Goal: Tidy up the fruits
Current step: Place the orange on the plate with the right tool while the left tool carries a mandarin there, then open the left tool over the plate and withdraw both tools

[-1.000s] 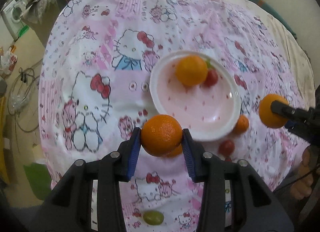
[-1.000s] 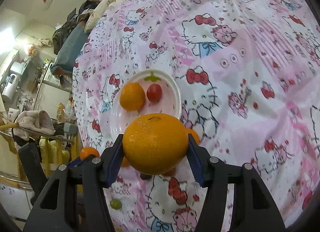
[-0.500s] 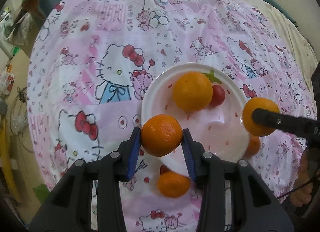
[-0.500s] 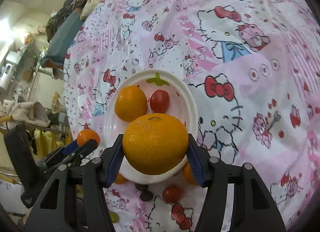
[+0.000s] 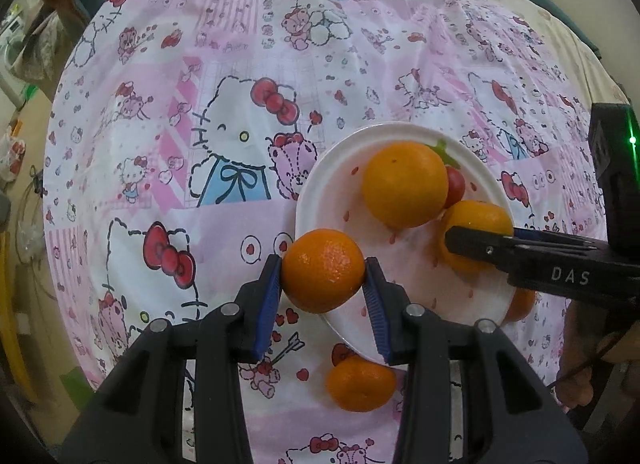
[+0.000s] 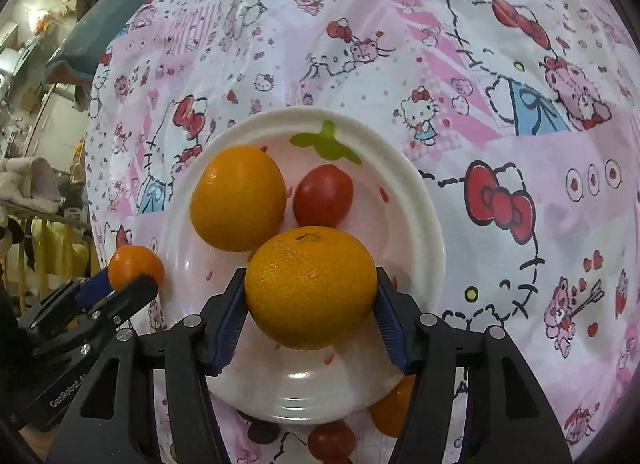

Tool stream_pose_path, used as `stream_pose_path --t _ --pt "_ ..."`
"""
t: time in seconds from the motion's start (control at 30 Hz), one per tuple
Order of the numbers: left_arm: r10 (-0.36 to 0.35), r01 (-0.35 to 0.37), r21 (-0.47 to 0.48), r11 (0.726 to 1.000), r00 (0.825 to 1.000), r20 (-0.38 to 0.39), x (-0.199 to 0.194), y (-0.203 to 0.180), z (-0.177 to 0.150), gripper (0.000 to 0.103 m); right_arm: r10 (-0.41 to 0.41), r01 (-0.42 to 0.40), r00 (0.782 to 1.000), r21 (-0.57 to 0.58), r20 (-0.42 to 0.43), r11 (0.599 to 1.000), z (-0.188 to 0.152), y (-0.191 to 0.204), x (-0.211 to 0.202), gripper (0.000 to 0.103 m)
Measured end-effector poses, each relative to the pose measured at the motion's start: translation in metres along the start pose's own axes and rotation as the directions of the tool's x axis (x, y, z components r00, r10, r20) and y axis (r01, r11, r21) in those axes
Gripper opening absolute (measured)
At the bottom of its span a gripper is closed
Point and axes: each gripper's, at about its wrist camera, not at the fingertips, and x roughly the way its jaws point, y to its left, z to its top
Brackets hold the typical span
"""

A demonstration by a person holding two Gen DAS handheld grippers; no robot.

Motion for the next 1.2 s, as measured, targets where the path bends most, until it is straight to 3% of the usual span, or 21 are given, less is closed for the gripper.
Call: stream_pose_path --t 0.27,0.37,0.77,0.97,1.0,1.1,1.2 --pt "-0.019 0.019 0.005 1.000 1.000 -0.003 0.003 -0.008 0.004 0.036 0.060 -0.060 0.998 0.063 -0.011 0.996 0.000 -0.011 -0.003 0.067" --pt "-0.019 0.019 0.019 1.000 1.000 -0.002 0.005 -0.015 0.004 0.036 0.049 -0.051 0.998 0.062 0.027 0.997 0.001 -0.012 -0.014 0.073" --pt "-0.013 0.014 0.012 1.000 0.994 -0.106 0.039 -0.040 0.010 0.037 0.082 -0.102 0.987 0.143 0.135 0.985 0.006 -0.046 -0.061 0.073" --pt "0.042 -0.036 0.069 0.997 0.995 -0.090 0.046 -0.055 0.009 0.041 0.078 -0.105 0.985 0.174 0.153 0.979 0.008 -0.060 -0.071 0.073" --pt "0.054 -0.047 0.083 0.995 0.995 -0.089 0.046 -0.057 0.009 0.044 0.071 -0.096 0.987 0.176 0.146 0.980 0.009 -0.060 -0.070 0.073" --pt "0.048 -0.041 0.078 0.996 0.995 -0.085 0.046 -0.056 0.009 0.070 0.070 -0.094 0.987 0.172 0.141 0.981 0.009 -0.059 -0.069 0.073" --pt "0.040 -0.035 0.065 0.997 0.996 -0.077 0.040 -0.051 0.009 0.076 0.067 -0.089 0.988 0.158 0.140 0.983 0.010 -0.056 -0.069 0.073"
